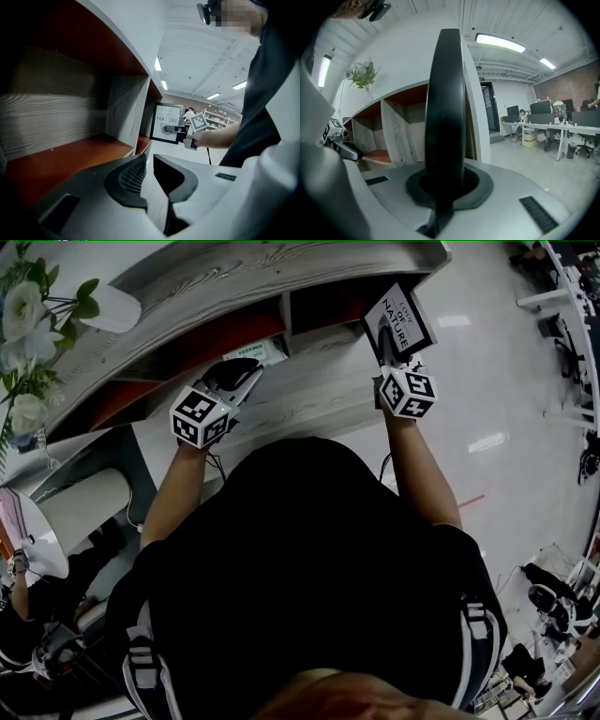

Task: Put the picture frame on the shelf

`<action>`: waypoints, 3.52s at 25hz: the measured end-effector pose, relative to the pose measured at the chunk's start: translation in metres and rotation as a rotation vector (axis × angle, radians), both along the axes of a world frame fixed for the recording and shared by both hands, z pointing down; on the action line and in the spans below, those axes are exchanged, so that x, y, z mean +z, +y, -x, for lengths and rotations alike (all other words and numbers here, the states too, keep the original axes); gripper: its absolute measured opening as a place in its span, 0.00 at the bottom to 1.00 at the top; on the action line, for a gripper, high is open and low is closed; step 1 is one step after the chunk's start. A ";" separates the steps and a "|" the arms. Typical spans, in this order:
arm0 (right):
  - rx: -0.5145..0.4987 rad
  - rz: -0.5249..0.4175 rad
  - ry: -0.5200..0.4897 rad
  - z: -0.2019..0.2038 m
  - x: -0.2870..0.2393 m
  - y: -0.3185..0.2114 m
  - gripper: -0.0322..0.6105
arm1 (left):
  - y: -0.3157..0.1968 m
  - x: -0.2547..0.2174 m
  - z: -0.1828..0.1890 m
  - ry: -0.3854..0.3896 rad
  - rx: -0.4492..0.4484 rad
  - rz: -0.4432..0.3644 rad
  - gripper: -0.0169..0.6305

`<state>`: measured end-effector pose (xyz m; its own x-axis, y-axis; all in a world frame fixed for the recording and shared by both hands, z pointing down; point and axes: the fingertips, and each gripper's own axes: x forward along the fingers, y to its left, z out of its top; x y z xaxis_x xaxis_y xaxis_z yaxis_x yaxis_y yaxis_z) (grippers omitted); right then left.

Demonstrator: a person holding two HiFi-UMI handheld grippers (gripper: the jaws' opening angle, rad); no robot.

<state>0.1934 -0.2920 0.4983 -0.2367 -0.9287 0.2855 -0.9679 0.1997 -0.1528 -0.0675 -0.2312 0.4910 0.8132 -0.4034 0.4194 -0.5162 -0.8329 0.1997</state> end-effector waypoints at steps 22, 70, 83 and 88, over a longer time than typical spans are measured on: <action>0.016 0.005 0.003 0.003 0.025 -0.051 0.08 | -0.015 0.011 0.002 -0.029 -0.011 0.027 0.11; 0.067 -0.003 0.001 0.012 0.037 -0.109 0.09 | -0.017 0.023 0.003 -0.044 -0.015 0.049 0.11; 0.078 0.001 -0.014 0.010 0.037 -0.115 0.09 | -0.018 0.023 0.002 -0.038 -0.017 0.057 0.11; 0.076 -0.005 -0.011 0.012 0.037 -0.117 0.09 | -0.017 0.024 0.002 -0.042 -0.014 0.059 0.11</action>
